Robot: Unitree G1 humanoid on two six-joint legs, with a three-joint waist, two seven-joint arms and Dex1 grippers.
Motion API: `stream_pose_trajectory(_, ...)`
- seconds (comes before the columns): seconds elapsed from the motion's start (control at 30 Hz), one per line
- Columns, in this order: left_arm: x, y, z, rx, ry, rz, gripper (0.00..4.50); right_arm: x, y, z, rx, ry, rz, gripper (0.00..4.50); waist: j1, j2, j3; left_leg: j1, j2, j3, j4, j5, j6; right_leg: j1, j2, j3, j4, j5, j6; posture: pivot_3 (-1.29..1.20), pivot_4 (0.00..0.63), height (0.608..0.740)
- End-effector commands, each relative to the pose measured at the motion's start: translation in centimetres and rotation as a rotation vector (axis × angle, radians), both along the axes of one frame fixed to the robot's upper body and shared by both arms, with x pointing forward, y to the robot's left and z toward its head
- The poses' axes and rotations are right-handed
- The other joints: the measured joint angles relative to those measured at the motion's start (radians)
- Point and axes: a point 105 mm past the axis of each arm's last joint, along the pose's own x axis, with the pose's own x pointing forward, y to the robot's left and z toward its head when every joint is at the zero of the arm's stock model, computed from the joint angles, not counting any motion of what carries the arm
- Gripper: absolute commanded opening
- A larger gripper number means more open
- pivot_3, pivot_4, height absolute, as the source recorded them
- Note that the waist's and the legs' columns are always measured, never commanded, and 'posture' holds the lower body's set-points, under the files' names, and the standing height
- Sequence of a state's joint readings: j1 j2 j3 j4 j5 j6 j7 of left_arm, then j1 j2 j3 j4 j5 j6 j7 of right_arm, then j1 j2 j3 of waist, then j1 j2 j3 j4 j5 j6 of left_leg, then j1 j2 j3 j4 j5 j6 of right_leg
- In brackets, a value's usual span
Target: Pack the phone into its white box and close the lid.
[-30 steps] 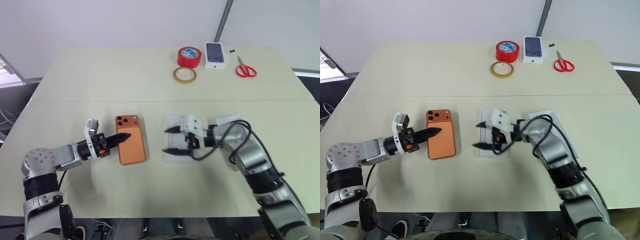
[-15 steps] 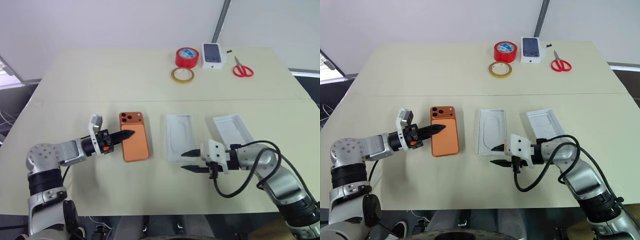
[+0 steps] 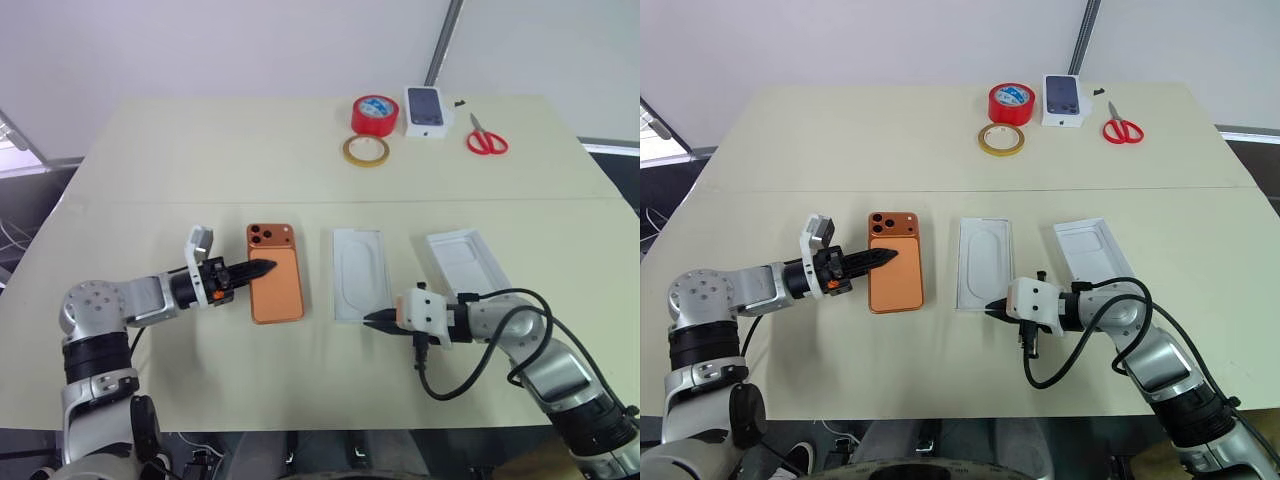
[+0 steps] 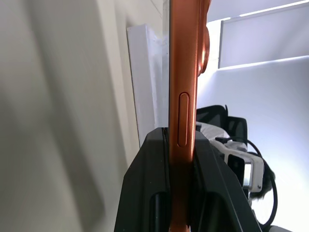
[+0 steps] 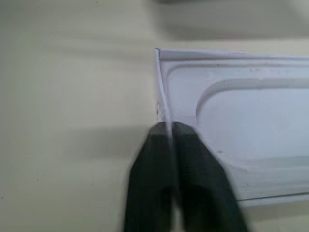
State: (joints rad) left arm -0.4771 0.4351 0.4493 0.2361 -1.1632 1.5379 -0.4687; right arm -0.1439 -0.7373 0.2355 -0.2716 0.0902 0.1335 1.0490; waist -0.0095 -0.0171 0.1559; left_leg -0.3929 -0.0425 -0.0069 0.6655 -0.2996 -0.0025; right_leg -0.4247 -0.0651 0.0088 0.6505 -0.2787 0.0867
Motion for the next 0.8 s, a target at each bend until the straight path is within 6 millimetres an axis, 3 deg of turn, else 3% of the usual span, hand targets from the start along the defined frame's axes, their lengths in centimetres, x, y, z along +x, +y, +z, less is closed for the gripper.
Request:
stream_pose_trajectory(0.03, 0.4, -0.1, 1.9, -0.018, -0.076, -0.001, 0.0, -0.6, 0.3, -0.1, -0.007, 0.02, 0.035, 0.03, 0.0, 0.0, 0.0, 0.0, 0.0, 0.0, 0.0, 0.0, 0.0, 0.0, 0.0, 0.0, 0.0, 0.0, 0.0, 0.0, 0.15, 0.74)
stream_pose_trajectory(0.17, 0.6, -0.3, 2.4, -0.025, -0.086, -0.003, 0.0, -1.9, 1.2, 1.3, 0.054, 0.051, 0.084, 0.03, 0.001, 0.0, 0.0, 0.0, 0.0, 0.0, 0.0, 0.0, 0.0, 0.0, 0.0, 0.0, 0.001, 0.0, 0.0, 0.0, 0.15, 0.74)
stream_pose_trajectory(0.43, 1.5, -1.8, 3.6, -0.06, -0.115, -0.024, 0.0, -2.1, 2.7, 0.9, 0.061, 0.088, 0.048, 0.03, 0.002, 0.0, 0.0, 0.0, 0.0, 0.0, 0.001, 0.0, 0.0, 0.0, 0.0, 0.0, 0.002, 0.0, 0.0, 0.0, 0.15, 0.74)
stream_pose_trajectory(0.53, 1.8, -2.7, 3.8, -0.07, -0.119, -0.04, 0.0, -2.2, 3.6, 0.7, 0.097, 0.137, 0.022, 0.9, 0.001, 0.0, 0.0, 0.0, 0.0, 0.0, 0.001, 0.0, -0.001, 0.0, 0.0, 0.0, 0.002, 0.0, 0.0, 0.0, 0.15, 0.74)
stream_pose_trajectory(0.67, 1.7, -3.7, 3.8, -0.062, -0.138, -0.063, 0.0, -1.8, 3.8, 1.1, 0.132, 0.135, -0.007, 2.9, 0.0, 0.0, 0.0, 0.0, 0.0, 0.0, 0.002, 0.001, -0.001, 0.0, 0.001, 0.0, 0.002, 0.0, 0.0, 0.0, 0.15, 0.74)
stream_pose_trajectory(0.77, 1.5, -4.4, 3.3, -0.063, -0.123, -0.085, 0.0, -1.5, 2.8, 3.0, 0.21, 0.129, -0.026, 4.48, 0.001, 0.0, 0.0, 0.0, 0.0, 0.0, 0.002, 0.001, -0.001, 0.0, 0.001, 0.0, 0.003, 0.0, 0.0, 0.0, 0.15, 0.74)
stream_pose_trajectory(0.8, 1.5, -4.6, 3.2, -0.059, -0.122, -0.091, 0.0, -1.3, 2.2, 3.8, 0.238, 0.118, -0.032, 4.48, 0.002, 0.0, 0.0, 0.0, 0.0, 0.0, 0.002, 0.001, -0.001, 0.0, 0.001, 0.0, 0.003, 0.0, 0.0, 0.0, 0.15, 0.74)
